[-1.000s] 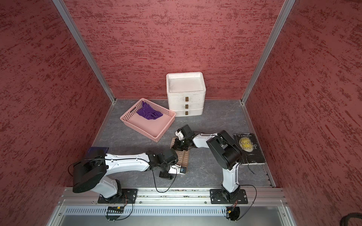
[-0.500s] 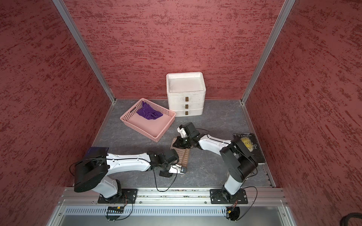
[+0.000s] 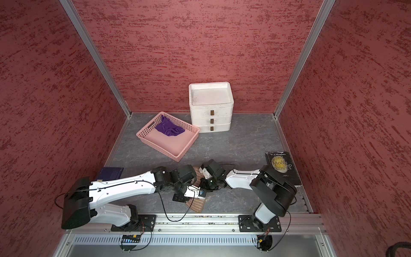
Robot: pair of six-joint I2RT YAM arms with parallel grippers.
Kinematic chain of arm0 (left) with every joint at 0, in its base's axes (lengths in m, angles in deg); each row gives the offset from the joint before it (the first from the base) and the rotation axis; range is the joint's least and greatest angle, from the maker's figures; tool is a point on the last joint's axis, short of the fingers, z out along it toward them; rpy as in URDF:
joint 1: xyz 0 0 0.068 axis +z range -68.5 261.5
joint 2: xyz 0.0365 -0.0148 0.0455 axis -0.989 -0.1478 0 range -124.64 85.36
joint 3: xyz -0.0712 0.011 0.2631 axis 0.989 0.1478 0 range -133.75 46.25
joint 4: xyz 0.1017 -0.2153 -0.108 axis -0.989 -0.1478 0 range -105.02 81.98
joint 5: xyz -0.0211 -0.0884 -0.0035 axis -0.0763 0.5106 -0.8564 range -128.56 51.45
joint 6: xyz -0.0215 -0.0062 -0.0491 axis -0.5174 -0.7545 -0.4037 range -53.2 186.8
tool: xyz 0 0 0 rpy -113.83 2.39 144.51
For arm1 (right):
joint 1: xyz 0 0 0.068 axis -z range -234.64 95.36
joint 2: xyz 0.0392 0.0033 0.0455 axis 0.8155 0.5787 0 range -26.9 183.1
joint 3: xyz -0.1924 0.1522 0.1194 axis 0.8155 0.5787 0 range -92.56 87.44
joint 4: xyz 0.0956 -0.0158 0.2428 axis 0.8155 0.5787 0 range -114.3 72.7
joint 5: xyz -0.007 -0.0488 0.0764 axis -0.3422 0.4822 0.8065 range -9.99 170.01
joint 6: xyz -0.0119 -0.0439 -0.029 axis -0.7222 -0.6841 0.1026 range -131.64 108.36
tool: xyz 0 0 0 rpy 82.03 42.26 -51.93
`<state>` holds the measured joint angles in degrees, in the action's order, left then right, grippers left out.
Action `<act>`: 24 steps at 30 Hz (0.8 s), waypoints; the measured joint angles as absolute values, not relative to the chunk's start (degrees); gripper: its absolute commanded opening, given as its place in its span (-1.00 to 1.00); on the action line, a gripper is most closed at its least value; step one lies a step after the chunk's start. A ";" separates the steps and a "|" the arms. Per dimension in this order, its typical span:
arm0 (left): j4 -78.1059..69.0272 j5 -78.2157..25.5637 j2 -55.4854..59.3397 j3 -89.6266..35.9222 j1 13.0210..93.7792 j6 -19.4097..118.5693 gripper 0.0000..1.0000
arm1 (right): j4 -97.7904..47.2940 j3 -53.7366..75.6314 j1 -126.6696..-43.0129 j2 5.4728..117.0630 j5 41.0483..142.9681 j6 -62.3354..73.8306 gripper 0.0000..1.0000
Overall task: Fold the square dishcloth
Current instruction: Fold the cleaning item at the center of the board.
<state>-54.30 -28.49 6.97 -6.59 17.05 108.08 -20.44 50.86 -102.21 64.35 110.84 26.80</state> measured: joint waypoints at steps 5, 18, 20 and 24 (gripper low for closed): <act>-50.02 -29.56 2.31 -0.34 13.99 106.33 -0.28 | -20.48 50.05 -102.17 65.53 110.20 26.93 -0.83; -36.69 -30.83 -0.01 4.87 11.37 104.67 0.09 | -17.97 49.53 -101.07 63.10 103.21 28.00 -0.94; -36.05 -31.22 -0.60 4.58 11.02 104.67 0.08 | -17.82 49.53 -100.96 63.23 102.23 28.22 -0.94; -33.15 -32.23 -1.65 4.25 10.45 105.02 -0.24 | -18.67 49.53 -100.92 63.69 101.77 28.63 -0.94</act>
<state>-33.15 -32.23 -1.65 4.25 10.45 105.02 -18.67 49.53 -100.92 63.69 101.77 28.63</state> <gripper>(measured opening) 0.466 0.057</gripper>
